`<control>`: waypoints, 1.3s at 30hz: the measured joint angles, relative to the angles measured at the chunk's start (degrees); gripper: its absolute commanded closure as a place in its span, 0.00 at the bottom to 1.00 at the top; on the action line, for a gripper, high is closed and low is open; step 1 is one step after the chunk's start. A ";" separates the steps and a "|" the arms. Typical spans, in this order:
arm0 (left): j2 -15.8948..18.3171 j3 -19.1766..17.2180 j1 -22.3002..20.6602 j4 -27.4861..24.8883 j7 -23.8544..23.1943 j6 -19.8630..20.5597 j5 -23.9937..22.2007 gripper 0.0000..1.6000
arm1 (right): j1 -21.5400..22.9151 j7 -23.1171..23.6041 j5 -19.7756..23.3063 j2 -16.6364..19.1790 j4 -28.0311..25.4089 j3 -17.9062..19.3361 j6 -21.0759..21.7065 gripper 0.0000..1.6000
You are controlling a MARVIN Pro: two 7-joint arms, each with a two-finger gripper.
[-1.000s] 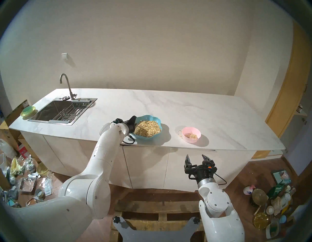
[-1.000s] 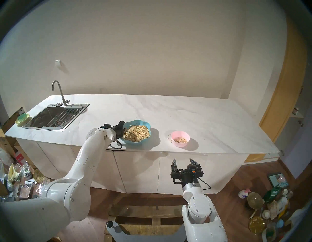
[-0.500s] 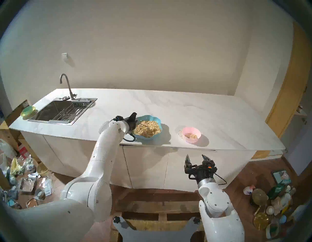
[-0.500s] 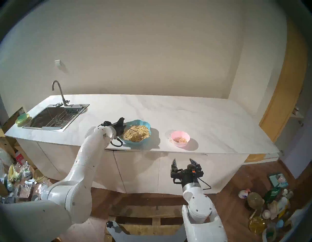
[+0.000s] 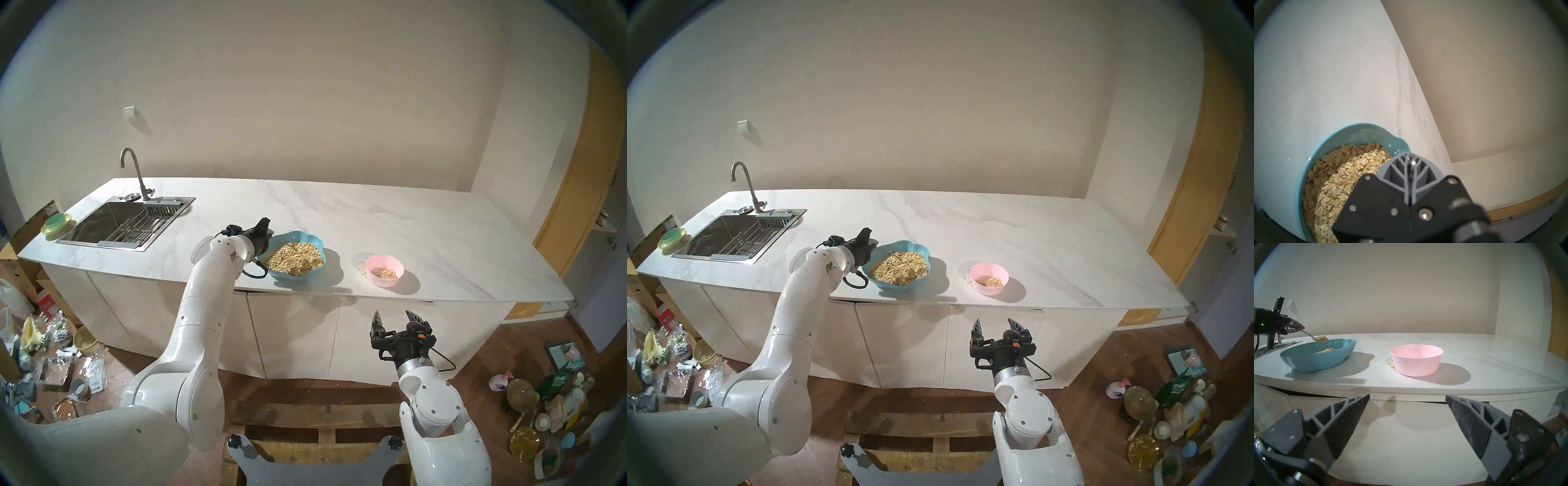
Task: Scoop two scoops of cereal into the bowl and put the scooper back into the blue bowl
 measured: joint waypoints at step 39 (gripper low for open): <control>-3.00 5.67 -1.96 0.14 1.14 -0.25 0.50 1.00 | 0.00 0.00 0.00 0.00 0.03 0.00 0.00 0.00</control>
